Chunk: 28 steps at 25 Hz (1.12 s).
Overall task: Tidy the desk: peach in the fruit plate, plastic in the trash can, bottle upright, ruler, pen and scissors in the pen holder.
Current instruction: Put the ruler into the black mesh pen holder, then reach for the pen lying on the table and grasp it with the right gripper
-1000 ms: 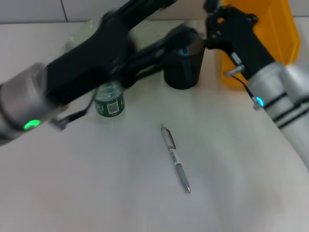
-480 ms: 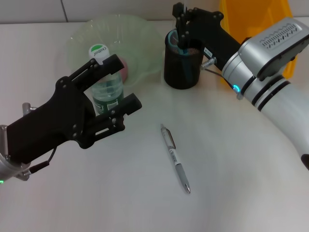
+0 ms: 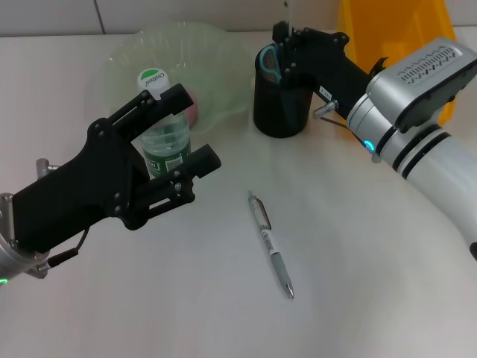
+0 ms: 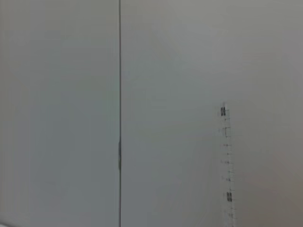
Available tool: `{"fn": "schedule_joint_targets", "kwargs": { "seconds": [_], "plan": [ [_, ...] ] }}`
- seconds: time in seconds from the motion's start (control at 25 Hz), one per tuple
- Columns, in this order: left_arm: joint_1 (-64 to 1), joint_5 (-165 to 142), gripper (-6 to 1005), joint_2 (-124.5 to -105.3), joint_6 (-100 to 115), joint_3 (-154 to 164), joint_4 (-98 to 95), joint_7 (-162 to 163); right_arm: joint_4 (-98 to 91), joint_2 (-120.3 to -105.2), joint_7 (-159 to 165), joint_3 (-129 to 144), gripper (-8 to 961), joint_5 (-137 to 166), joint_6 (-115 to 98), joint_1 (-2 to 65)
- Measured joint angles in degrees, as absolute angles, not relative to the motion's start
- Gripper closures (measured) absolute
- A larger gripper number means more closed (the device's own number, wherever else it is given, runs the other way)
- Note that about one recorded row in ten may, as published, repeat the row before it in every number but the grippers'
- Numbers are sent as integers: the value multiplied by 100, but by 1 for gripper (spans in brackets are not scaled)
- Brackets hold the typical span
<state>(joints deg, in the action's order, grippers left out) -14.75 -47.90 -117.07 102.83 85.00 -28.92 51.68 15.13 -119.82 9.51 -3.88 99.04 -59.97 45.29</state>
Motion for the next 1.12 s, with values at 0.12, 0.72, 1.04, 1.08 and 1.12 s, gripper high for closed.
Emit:
{"fn": "schedule_joint_targets", "kwargs": {
  "seconds": [0.12, 0.72, 1.04, 1.08, 1.12],
  "plan": [
    [-1478, -4790, 191, -11707, 10289, 8499, -2891, 5166, 1489, -11980, 949, -388, 949, 9950, -5839, 4561],
    [-1483, -5041, 190, -11530, 10547, 8498, -2937, 5081, 1496, -11967, 1006, -421, 712, 10103, -6199, 4261],
    [-1495, -5233, 190, -11511, 10573, 8391, -2951, 5065, 1439, -11926, 1388, -430, 472, 10103, -6920, 3971],
    [-1500, -5271, 190, -11510, 10574, 8375, -2957, 5081, 1417, -11915, 1532, -429, 451, 10103, -7080, 3925],
    [-1501, -5294, 190, -11507, 10574, 8363, -2958, 5091, 1353, -11905, 1818, -420, 429, 10113, -7333, 3869]
  ]
}}
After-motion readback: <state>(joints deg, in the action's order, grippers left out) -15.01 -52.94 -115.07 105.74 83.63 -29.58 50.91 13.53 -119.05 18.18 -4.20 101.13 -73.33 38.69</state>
